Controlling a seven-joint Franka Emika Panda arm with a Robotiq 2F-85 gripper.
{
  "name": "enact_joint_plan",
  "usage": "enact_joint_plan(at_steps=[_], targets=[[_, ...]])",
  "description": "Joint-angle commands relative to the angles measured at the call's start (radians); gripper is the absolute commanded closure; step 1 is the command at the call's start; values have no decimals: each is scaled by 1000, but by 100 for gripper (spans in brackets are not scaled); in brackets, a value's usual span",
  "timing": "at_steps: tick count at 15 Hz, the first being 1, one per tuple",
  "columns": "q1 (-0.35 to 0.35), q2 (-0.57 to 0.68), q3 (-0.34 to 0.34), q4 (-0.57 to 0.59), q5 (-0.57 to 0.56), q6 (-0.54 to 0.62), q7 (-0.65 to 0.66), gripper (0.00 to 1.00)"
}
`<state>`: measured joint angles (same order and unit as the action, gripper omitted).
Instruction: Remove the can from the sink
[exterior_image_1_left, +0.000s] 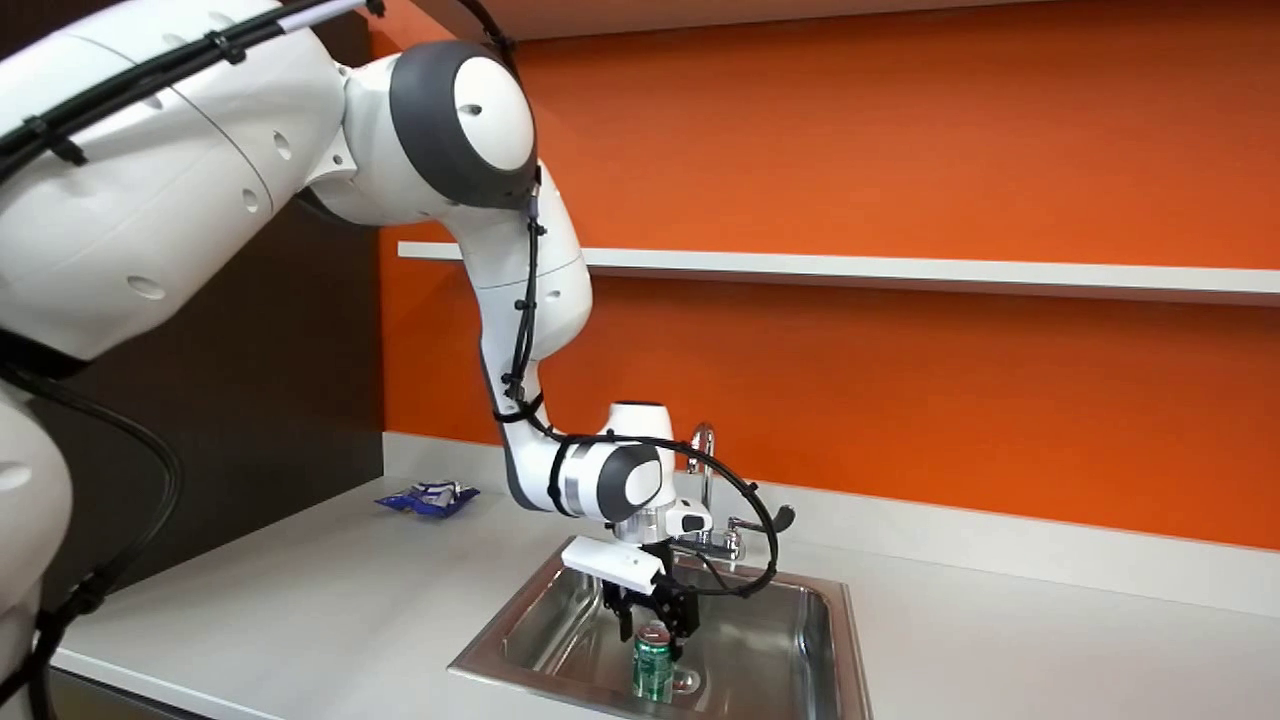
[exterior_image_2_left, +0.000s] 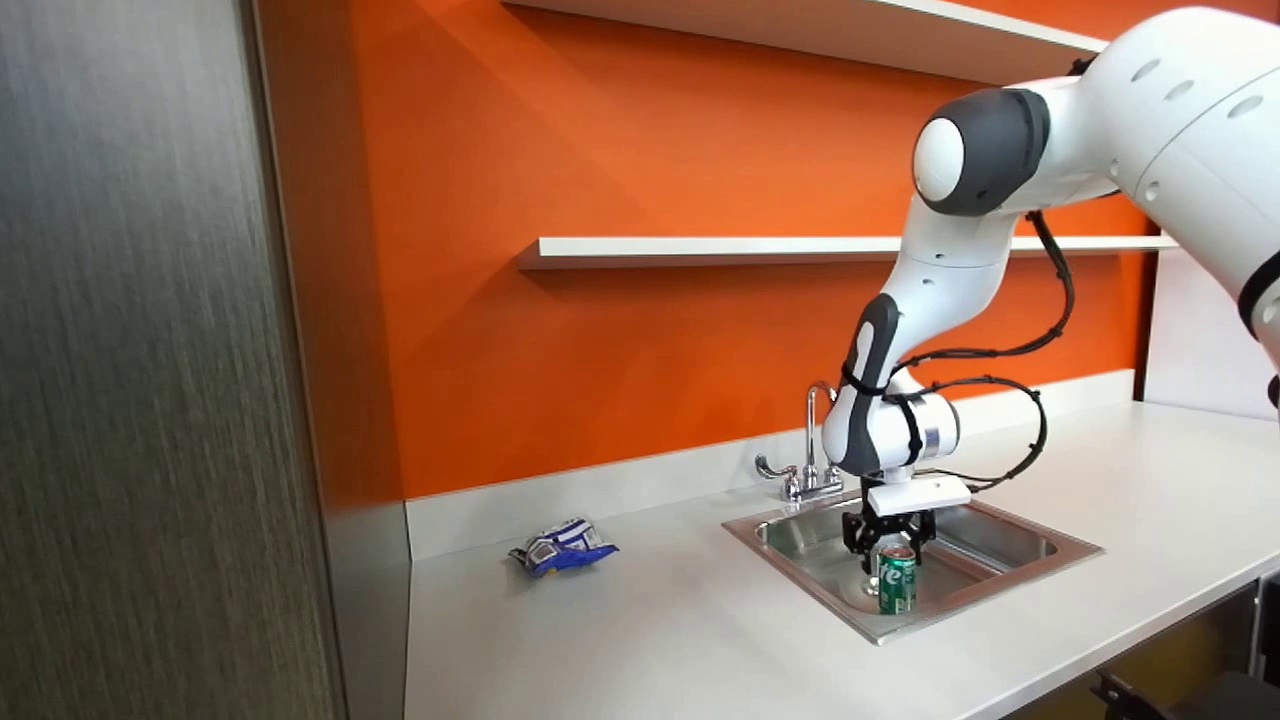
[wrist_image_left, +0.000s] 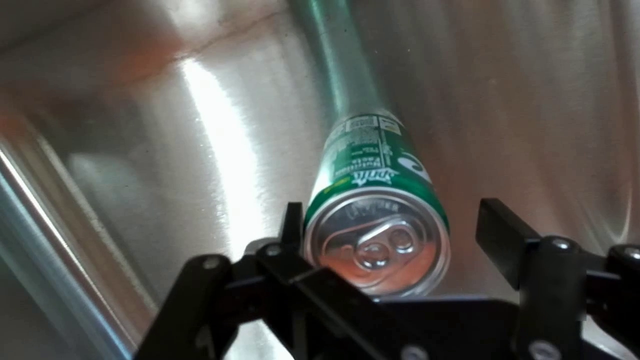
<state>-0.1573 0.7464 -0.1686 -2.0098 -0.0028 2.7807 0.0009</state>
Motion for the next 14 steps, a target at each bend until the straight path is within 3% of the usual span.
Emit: enact_joint_plan(at_steps=[1,4,14], targets=[[13,10,-14,29,-5,-39,30,42],[15,7,-17,29,-5,-46,35,62],[38,-108,-28,-58,-17,-61,33,62]])
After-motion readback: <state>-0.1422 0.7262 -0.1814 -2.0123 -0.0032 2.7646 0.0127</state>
